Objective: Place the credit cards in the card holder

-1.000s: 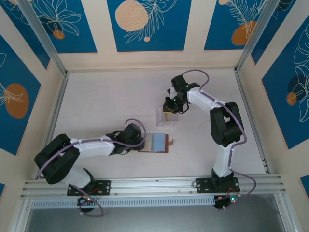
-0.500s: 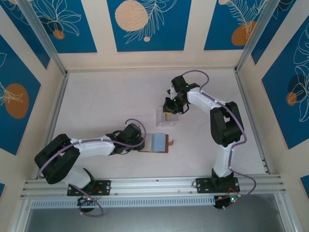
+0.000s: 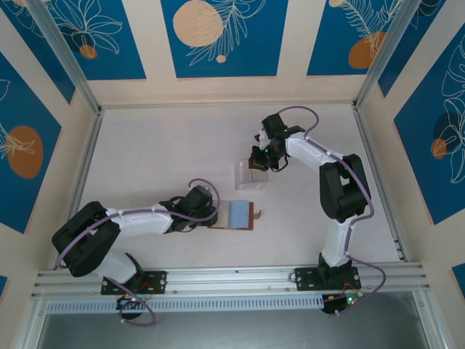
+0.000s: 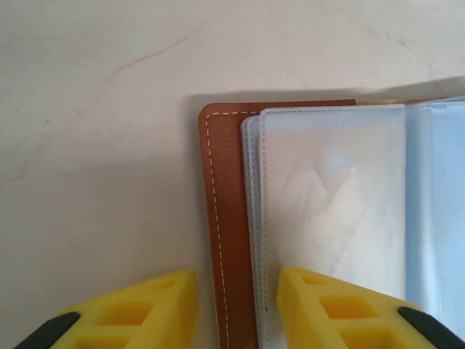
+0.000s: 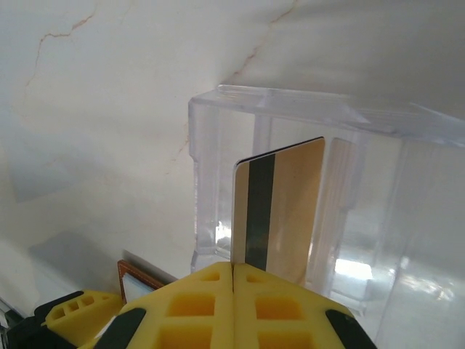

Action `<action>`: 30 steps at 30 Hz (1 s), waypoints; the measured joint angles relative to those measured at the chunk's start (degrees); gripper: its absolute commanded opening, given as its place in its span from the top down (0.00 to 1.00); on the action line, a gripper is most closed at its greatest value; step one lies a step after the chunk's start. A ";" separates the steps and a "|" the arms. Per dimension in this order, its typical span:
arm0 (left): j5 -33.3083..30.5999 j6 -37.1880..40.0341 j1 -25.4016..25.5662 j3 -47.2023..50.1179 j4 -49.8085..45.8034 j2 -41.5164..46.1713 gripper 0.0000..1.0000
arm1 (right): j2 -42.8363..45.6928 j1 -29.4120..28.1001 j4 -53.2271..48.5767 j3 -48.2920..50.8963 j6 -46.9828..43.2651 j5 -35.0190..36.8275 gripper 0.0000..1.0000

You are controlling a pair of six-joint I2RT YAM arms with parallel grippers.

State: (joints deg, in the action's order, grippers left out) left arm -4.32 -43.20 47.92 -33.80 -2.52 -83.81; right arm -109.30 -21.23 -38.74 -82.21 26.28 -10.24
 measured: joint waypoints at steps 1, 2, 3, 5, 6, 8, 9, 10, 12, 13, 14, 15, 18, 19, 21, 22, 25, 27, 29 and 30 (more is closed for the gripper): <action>0.00 0.00 0.00 0.02 0.00 0.00 0.65 | 0.35 0.15 -0.15 0.20 -0.02 0.24 1.00; -0.02 0.00 0.00 0.02 0.00 0.00 0.65 | 0.66 0.28 -0.44 0.35 -0.07 0.44 1.00; -0.02 0.00 0.00 0.02 0.00 0.00 0.65 | 0.98 0.39 -0.74 0.39 -0.24 0.83 1.00; -0.02 0.00 0.00 0.00 0.00 0.00 0.65 | 1.44 0.66 -1.14 0.48 -0.42 1.18 1.00; -0.02 0.00 0.00 0.00 0.00 0.02 0.65 | 1.68 0.76 -1.31 0.50 -0.42 1.31 1.00; -0.02 0.02 0.00 0.00 -0.07 0.13 0.65 | 2.10 0.92 -1.40 0.72 -0.42 1.46 1.00; -0.02 0.02 0.00 0.00 -0.22 0.26 0.65 | 2.29 0.98 -1.36 0.92 -0.42 1.49 1.00; -0.02 0.02 0.00 0.00 -0.33 0.39 0.65 | 2.58 1.03 -1.36 1.14 -0.42 1.57 1.00; 0.00 0.04 0.00 0.00 -0.81 0.72 0.64 | 3.23 1.18 -1.42 1.75 -0.39 1.86 1.00; 0.00 0.07 0.00 -0.02 -1.20 0.96 0.64 | 3.52 1.27 -1.36 2.08 -0.42 1.88 1.00; -0.02 0.09 0.00 -0.07 -2.08 1.40 0.63 | 3.96 1.40 -1.36 2.51 -0.39 1.90 1.00; -0.04 0.13 0.00 -0.09 -3.10 2.01 0.63 | 4.44 1.57 -1.29 3.02 -0.37 1.88 1.00; -0.26 0.28 -0.04 -0.11 -6.73 4.96 0.61 | 5.25 2.27 -1.09 4.42 -0.33 1.81 1.00; -0.28 0.50 -0.07 -0.33 -7.87 5.97 0.61 | 5.25 2.54 -1.03 4.74 -0.22 1.81 1.00; -0.44 1.29 -0.17 -1.51 -10.51 7.98 0.60 | 5.25 2.95 -0.90 5.49 -0.17 1.84 1.00; -0.46 1.73 -0.22 -2.34 -11.63 8.55 0.59 | 5.25 3.08 -0.90 5.70 -0.15 1.81 1.00; -0.46 3.26 -0.39 -5.90 -14.53 9.70 0.56 | 5.25 3.56 -0.85 6.36 0.09 1.84 1.00; -0.22 4.39 -0.68 -8.92 -16.02 9.90 0.55 | 5.25 3.76 -0.63 6.86 0.26 1.84 1.00; 0.72 5.53 -0.98 -11.72 -16.96 9.35 0.56 | 5.25 3.85 -0.42 7.15 0.26 1.81 1.00; 1.42 6.23 -1.07 -13.64 -17.33 8.52 0.57 | 5.25 3.91 -0.31 7.28 0.28 1.70 1.00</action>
State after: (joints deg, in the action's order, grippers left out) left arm -2.90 -36.97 46.85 -47.44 -19.86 -75.29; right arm -104.05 -17.32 -39.05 -74.94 26.57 -8.54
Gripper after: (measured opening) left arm 0.443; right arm 0.066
